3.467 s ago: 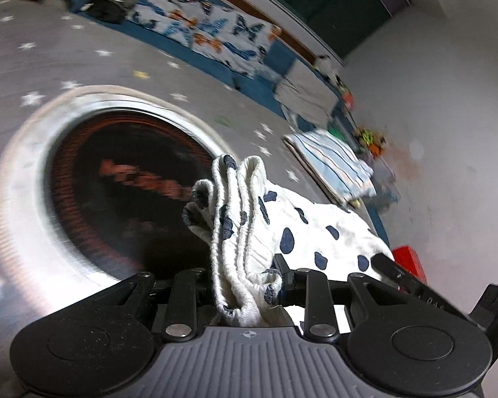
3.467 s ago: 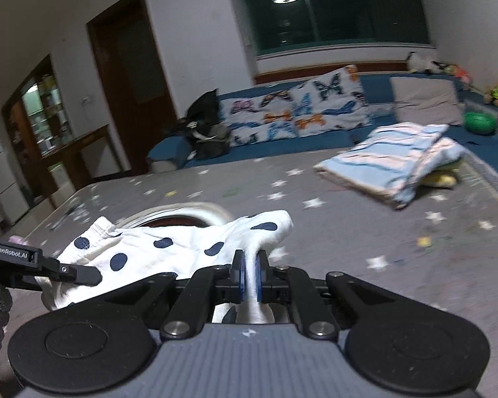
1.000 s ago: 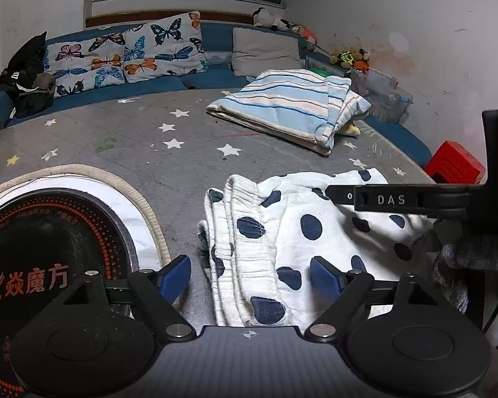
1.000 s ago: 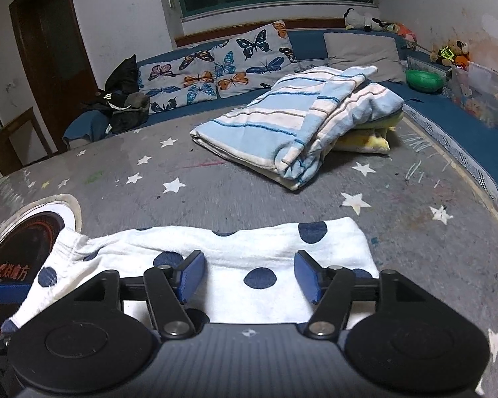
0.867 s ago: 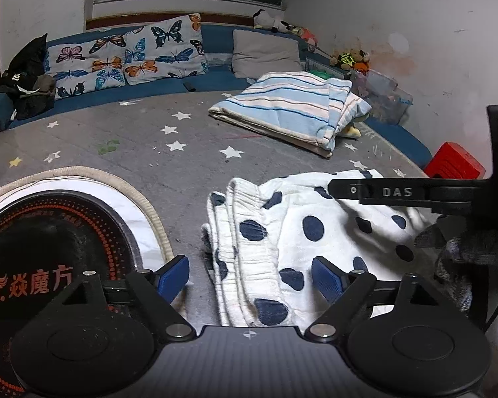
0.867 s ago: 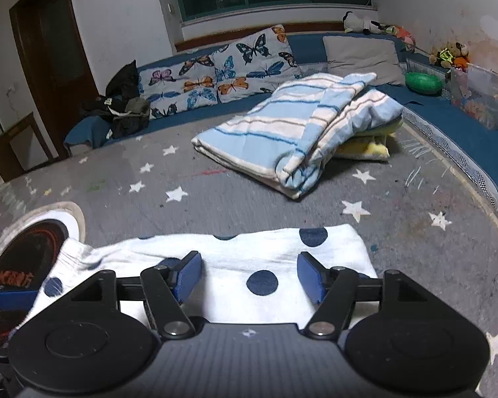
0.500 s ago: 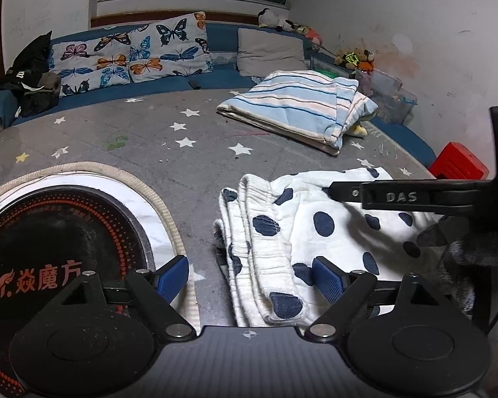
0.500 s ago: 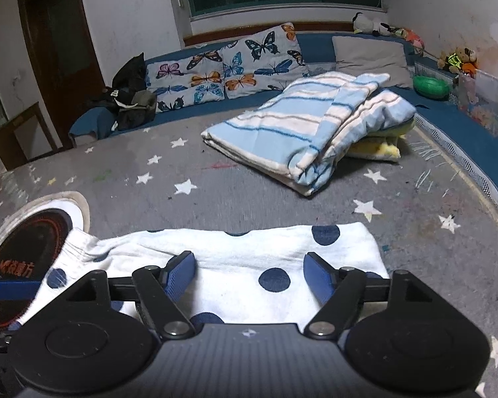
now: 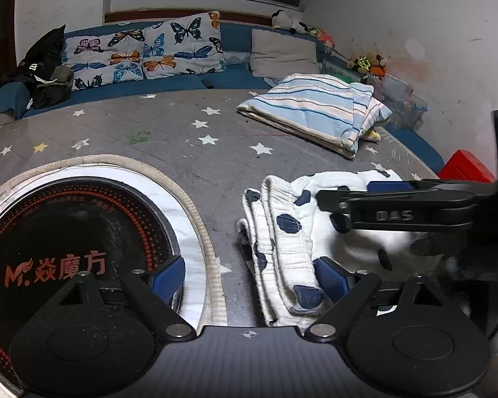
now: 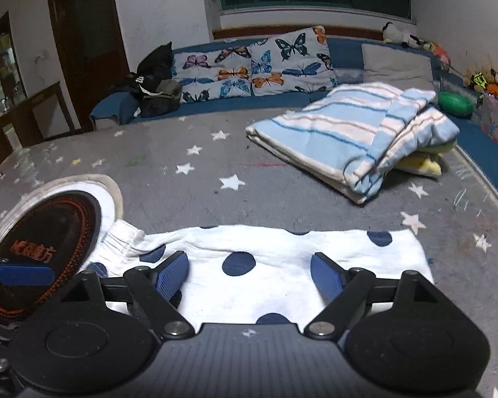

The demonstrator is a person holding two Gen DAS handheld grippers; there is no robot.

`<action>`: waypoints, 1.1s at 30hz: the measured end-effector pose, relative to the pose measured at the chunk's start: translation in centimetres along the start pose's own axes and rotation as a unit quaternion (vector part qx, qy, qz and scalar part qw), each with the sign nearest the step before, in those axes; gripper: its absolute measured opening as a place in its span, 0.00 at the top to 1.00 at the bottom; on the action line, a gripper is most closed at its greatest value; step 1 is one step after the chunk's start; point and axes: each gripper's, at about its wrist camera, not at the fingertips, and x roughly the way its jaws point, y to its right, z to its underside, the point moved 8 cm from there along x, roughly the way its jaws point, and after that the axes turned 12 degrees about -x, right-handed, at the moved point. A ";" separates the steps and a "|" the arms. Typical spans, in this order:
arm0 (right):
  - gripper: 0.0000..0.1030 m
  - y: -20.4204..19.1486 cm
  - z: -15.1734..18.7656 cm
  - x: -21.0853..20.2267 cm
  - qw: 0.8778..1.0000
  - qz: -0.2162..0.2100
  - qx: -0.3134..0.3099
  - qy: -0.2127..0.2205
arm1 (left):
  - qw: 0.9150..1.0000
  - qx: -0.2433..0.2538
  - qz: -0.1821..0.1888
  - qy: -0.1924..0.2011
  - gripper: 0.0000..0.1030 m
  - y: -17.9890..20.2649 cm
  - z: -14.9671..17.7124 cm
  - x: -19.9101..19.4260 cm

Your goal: Fold clothes

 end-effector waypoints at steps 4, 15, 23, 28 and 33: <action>0.19 0.0 0.6 -2.8 1.000 -0.003 -0.010 0.010 | 1.000 -0.005 0.000 0.005 0.14 -0.2 -0.1 -0.3; 0.22 1.3 6.7 -9.7 0.999 0.021 0.027 0.024 | 1.000 0.003 -0.004 0.005 0.14 -0.1 0.8 -0.7; 0.23 2.6 10.5 -10.3 0.998 0.021 0.062 0.010 | 1.000 0.007 -0.013 0.001 0.13 -0.4 1.2 -0.4; 0.23 2.6 9.8 -12.0 0.998 0.024 0.053 0.031 | 1.000 0.005 -0.014 0.003 0.13 -0.4 1.2 -0.5; 0.22 3.2 10.2 -11.5 0.997 0.027 0.064 0.027 | 1.000 0.004 -0.012 0.002 0.13 -0.4 1.4 -0.7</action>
